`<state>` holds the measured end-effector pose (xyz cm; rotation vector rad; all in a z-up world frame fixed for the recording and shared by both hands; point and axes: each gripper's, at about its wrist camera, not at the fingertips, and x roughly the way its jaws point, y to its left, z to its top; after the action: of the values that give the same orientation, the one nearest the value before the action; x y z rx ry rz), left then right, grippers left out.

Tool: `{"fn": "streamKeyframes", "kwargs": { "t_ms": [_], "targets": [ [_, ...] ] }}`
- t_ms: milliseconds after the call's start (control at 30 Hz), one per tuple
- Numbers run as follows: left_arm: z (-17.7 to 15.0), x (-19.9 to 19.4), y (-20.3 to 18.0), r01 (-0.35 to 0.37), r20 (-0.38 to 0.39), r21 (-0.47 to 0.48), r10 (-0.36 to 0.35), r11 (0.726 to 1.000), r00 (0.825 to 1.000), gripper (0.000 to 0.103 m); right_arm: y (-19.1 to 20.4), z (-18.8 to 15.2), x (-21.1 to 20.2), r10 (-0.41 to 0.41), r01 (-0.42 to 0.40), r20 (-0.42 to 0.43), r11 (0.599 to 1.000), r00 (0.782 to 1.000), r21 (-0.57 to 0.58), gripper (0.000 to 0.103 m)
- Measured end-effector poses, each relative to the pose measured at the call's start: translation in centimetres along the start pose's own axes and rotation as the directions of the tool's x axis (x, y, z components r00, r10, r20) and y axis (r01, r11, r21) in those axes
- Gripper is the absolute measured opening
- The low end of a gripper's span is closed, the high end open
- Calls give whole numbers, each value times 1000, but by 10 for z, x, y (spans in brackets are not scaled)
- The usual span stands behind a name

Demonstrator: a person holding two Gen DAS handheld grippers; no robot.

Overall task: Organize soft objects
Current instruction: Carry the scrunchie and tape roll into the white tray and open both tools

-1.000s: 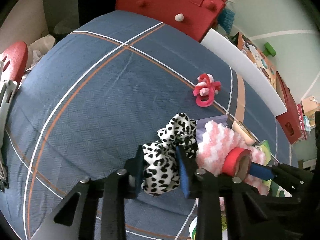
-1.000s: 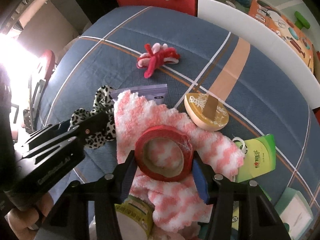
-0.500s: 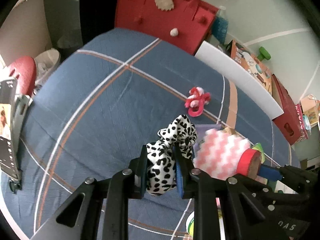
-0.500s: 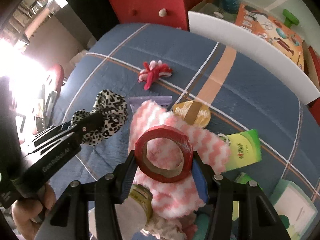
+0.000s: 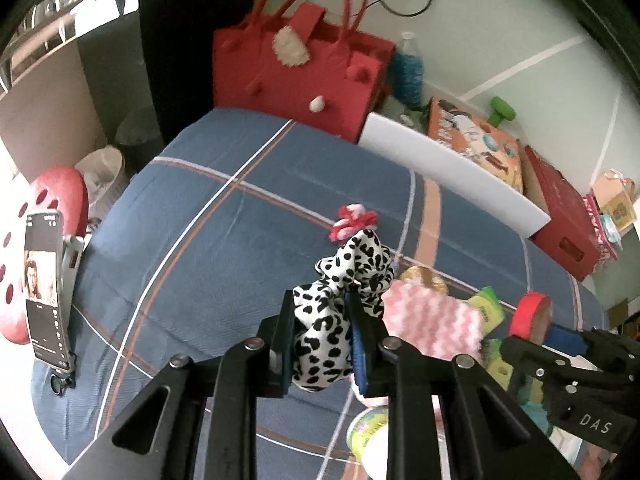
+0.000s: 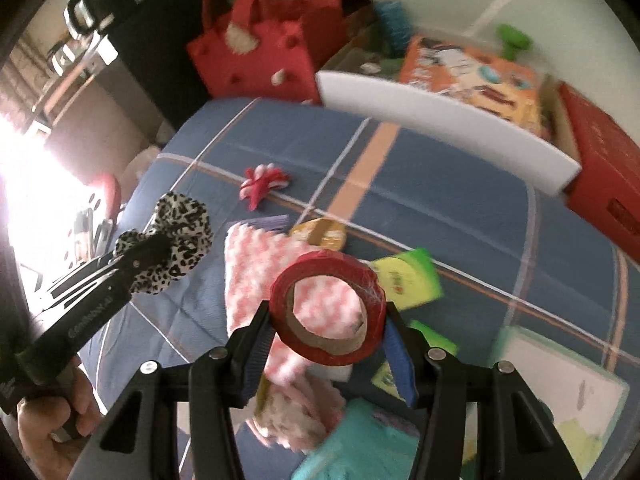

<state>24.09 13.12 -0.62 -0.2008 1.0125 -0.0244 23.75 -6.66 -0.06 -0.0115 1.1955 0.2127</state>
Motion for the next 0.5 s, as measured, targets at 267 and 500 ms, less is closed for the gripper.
{"fn": "streamKeyframes", "kwargs": {
  "t_ms": [267,500],
  "targets": [
    [-5,-26,-37,21,46,87,-25,996,999,24,-38,-39,-49,-99,87,120,991,988,105,56],
    [-12,-44,-75,20,86,180,-36,983,996,24,-74,-78,-75,-175,141,154,967,972,211,56]
  ]
}}
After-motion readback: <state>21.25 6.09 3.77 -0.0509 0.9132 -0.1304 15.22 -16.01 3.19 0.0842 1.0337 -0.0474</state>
